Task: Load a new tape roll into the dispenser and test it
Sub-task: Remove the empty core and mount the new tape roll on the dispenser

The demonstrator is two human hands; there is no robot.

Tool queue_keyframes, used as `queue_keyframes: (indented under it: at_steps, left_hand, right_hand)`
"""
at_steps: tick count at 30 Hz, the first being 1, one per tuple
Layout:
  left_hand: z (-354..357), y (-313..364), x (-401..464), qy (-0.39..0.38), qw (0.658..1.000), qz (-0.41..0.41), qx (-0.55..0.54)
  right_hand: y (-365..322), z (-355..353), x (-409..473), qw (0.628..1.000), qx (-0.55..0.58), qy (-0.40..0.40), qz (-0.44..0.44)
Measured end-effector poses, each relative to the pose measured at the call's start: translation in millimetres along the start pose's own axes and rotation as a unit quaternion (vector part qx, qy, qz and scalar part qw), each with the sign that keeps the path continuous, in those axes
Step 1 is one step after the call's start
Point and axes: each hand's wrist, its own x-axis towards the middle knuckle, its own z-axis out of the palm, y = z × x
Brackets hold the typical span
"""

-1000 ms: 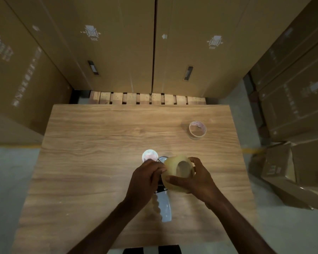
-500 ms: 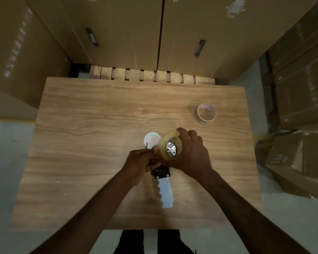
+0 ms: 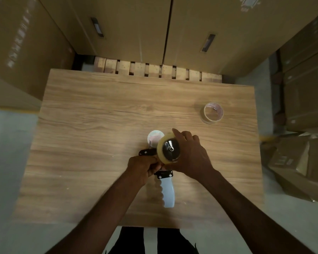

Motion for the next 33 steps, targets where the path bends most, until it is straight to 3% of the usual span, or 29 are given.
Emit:
queue_keyframes:
  at_steps: [7, 10, 15, 24, 33]
  left_hand:
    - [15.6, -7.4, -5.7, 0.054, 0.998, 0.029, -0.001]
    - [11.7, -4.9, 2.8, 0.050, 0.998, 0.024, 0.038]
    - [11.0, 0.1, 7.3, 0.067, 0.992, 0.065, 0.088]
    - [18.7, 2.1, 4.1, 0.085, 0.989, 0.104, 0.064]
    - [16.2, -2.9, 11.7, 0.117, 0.973, 0.128, 0.151]
  right_hand:
    - [31.1, 10.3, 6.9, 0.993, 0.117, -0.013, -0.031]
    - [37.9, 1.4, 10.5, 0.971, 0.236, 0.032, 0.000]
    - [38.7, -1.1, 19.6, 0.948, 0.309, 0.049, 0.061]
    - [36.8, -1.4, 32.1, 0.957, 0.277, 0.054, 0.061]
    - [37.6, -4.4, 45.1, 0.958, 0.282, 0.025, 0.046]
